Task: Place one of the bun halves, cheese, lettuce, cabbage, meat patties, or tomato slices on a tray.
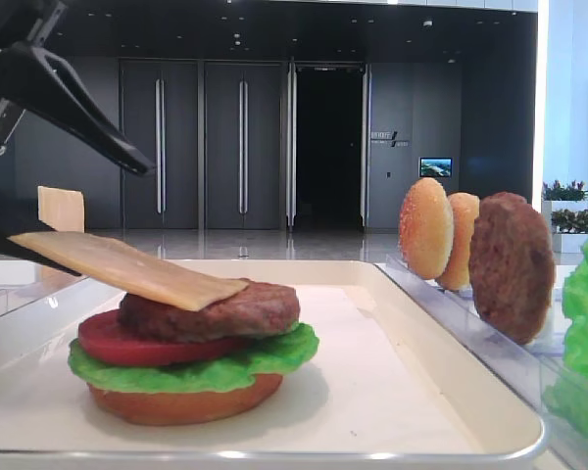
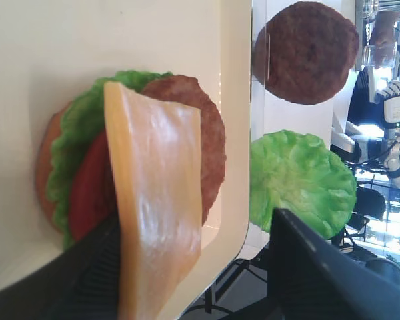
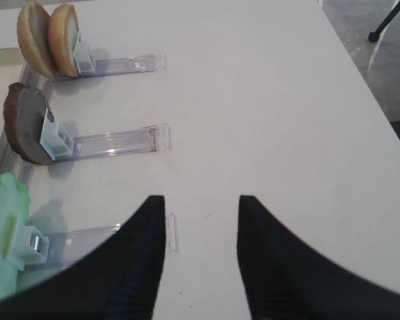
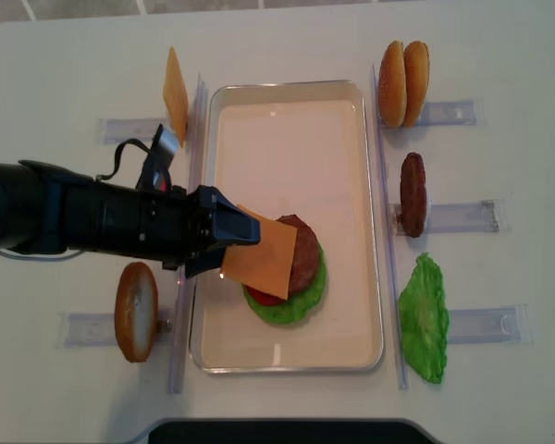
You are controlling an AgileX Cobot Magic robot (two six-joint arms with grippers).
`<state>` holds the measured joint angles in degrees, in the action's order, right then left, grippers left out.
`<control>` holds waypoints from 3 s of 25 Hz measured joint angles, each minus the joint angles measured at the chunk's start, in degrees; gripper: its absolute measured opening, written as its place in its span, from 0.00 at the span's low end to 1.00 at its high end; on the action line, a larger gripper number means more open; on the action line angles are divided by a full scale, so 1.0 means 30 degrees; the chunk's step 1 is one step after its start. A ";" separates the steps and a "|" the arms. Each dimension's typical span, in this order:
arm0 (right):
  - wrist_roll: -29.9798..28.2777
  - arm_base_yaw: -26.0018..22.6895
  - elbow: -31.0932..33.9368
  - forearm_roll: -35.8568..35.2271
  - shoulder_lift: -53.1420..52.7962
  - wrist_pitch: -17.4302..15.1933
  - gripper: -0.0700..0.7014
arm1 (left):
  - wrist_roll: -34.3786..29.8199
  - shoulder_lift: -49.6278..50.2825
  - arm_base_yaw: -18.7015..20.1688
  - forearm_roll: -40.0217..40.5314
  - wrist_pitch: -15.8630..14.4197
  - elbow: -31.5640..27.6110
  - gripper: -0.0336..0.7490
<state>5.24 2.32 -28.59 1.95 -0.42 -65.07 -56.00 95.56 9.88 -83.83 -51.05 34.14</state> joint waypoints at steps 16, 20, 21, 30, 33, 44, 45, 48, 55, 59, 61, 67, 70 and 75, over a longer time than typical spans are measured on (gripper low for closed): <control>0.0000 0.0000 0.0000 0.0000 0.0000 0.0000 0.46 | 0.4163 0.0000 0.0440 0.3157 0.1514 0.1798 0.63; 0.0000 0.0000 0.0000 0.0000 0.0000 0.0000 0.46 | 0.5127 0.0000 0.2651 0.3892 0.3330 0.2332 0.62; 0.0000 0.0019 0.0000 0.0000 0.0000 0.0000 0.46 | 0.5796 0.0000 0.3251 0.4319 0.3725 0.2658 0.62; 0.0000 0.0319 0.0000 0.0000 0.0000 0.0000 0.46 | 1.2210 0.0000 0.4245 1.0558 0.3065 0.5547 0.62; 0.0000 0.0357 0.0000 0.0000 0.0000 0.0000 0.46 | 1.3318 0.0000 0.4245 1.1962 0.2600 0.5615 0.62; 0.0000 0.0357 0.0000 0.0000 0.0000 0.0000 0.46 | 1.7136 0.0000 0.4245 1.8198 -0.0415 0.7838 0.62; 0.0000 0.0357 0.0000 0.0000 0.0000 0.0000 0.46 | 1.7292 0.0000 0.4245 1.8719 -0.0747 0.8526 0.62; 0.0000 0.0357 0.0000 0.0000 0.0000 0.0000 0.46 | 1.7992 0.0000 0.4245 2.0347 -0.1873 1.0553 0.62; 0.0000 0.0357 0.0000 0.0000 0.0000 0.0000 0.46 | 1.9843 0.0000 0.3907 2.5667 -0.4726 1.3237 0.62; 0.0000 0.0357 0.0000 0.0000 0.0000 0.0000 0.46 | 1.9634 0.0000 0.2326 2.6050 -0.5566 1.3397 0.62; 0.0000 0.0357 0.0000 0.0000 0.0000 0.0000 0.46 | 1.9314 -0.0088 0.1085 2.6212 -0.5910 1.3397 0.62; 0.0000 0.0357 0.0000 0.0000 0.0000 0.0000 0.46 | 1.8666 -0.0907 -0.2657 2.7741 -0.6125 1.3397 0.61; 0.0000 0.0357 0.0000 0.0000 0.0000 0.0000 0.46 | 1.8543 -0.1727 -0.3761 2.8252 -0.6178 1.3397 0.61; 0.0000 0.0357 0.0000 0.0000 0.0000 0.0000 0.46 | 1.8460 -0.3790 -0.4121 2.9112 -0.6213 1.2987 0.59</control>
<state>5.24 3.39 -28.59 1.95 -0.42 -65.07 -0.62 84.19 -2.48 3.50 -69.69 73.10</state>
